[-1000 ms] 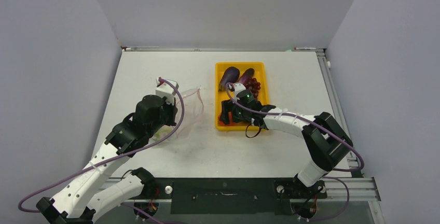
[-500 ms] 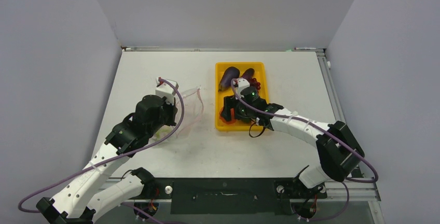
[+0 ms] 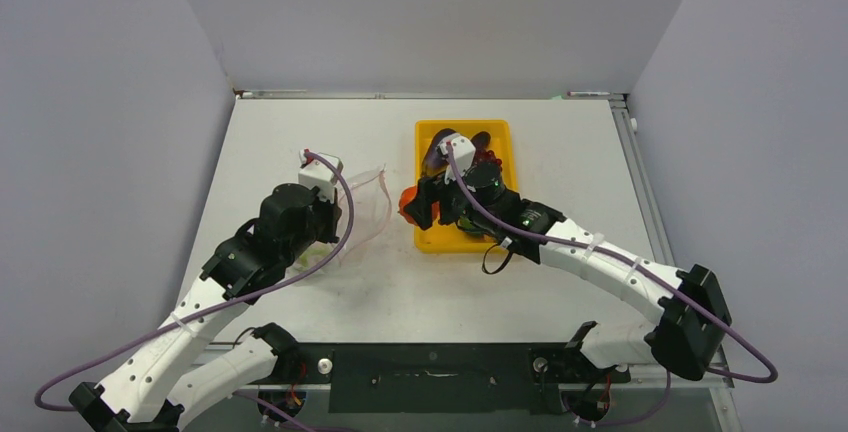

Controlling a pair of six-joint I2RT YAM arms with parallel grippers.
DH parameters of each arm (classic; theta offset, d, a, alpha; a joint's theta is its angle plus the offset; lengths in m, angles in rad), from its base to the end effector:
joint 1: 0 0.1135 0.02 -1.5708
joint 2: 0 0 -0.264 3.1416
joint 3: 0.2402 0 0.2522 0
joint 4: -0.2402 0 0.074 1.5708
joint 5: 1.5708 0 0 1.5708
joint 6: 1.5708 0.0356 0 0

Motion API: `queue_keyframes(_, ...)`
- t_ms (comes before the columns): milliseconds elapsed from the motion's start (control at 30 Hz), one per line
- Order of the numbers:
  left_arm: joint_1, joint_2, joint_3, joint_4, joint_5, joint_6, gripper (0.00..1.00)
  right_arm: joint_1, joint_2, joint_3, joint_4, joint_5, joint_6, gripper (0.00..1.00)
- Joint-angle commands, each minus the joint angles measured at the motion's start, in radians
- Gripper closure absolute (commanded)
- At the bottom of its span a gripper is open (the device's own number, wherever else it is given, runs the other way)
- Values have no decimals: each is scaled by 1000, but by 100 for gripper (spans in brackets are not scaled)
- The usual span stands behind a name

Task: Place the food in the zip-top bag and seal the zipper
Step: Pick up the fake fruit from the bin, then place the fake fruit in the zipper food storage bag.

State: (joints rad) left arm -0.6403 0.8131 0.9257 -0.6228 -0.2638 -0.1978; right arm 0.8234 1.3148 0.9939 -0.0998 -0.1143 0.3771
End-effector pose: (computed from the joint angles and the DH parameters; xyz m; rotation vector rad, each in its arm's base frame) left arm 0.1417 -0.0940 0.3395 0.2964 2.0493 -0.2423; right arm 0.2039 0.2260 0.3039 -0.5404 2.0297 0.8675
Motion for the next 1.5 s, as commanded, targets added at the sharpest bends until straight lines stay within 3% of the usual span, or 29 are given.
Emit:
queue_keyframes(0, 5, -16, -4, 51, 7, 5, 100, 54, -59, 63, 26, 56, -28, 67)
queue_keyframes(500, 6, -15, -4, 52, 12, 5, 100, 124, -64, 107, 129, 8, -26, 66)
queue_keyframes(1467, 10, -23, -4, 52, 17, 5, 100, 225, 188, 244, 155, 111, -51, 63)
